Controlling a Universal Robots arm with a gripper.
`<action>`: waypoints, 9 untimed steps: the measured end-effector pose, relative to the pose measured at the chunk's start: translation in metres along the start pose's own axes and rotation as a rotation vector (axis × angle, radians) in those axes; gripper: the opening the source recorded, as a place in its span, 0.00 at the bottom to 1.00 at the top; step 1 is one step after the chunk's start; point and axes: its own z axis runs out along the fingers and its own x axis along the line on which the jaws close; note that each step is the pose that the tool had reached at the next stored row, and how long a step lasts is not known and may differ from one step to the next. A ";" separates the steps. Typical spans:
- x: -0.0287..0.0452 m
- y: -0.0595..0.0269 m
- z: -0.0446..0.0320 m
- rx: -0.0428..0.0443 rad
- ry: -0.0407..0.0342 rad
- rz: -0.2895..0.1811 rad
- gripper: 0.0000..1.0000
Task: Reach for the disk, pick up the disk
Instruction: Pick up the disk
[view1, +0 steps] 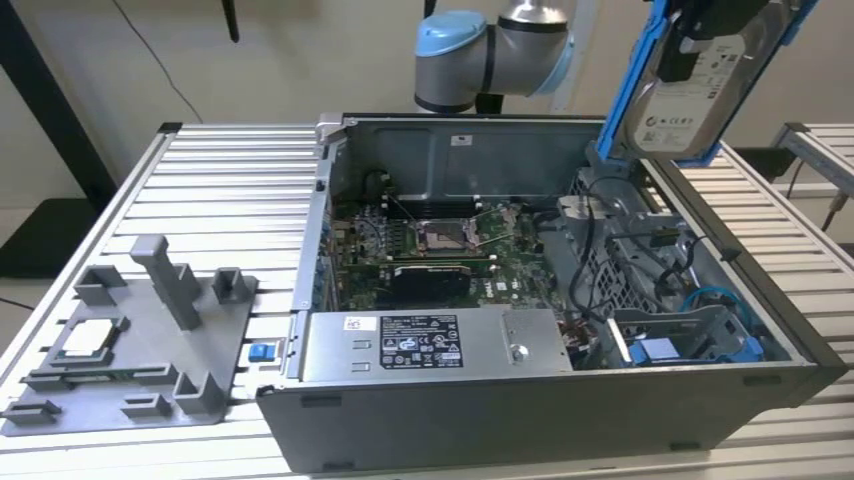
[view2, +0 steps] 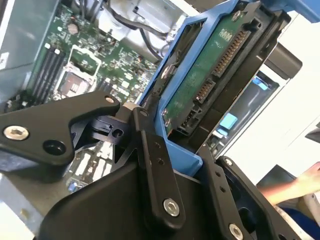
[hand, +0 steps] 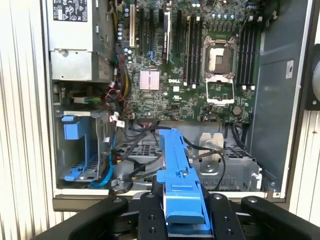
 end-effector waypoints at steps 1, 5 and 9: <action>0.0043 0.0000 0.0000 0.0000 -0.0001 0.000 0.00; 0.0209 0.0000 -0.0001 0.0000 0.0006 0.000 0.00; 0.0386 0.0001 0.0003 0.0000 0.0031 0.000 0.00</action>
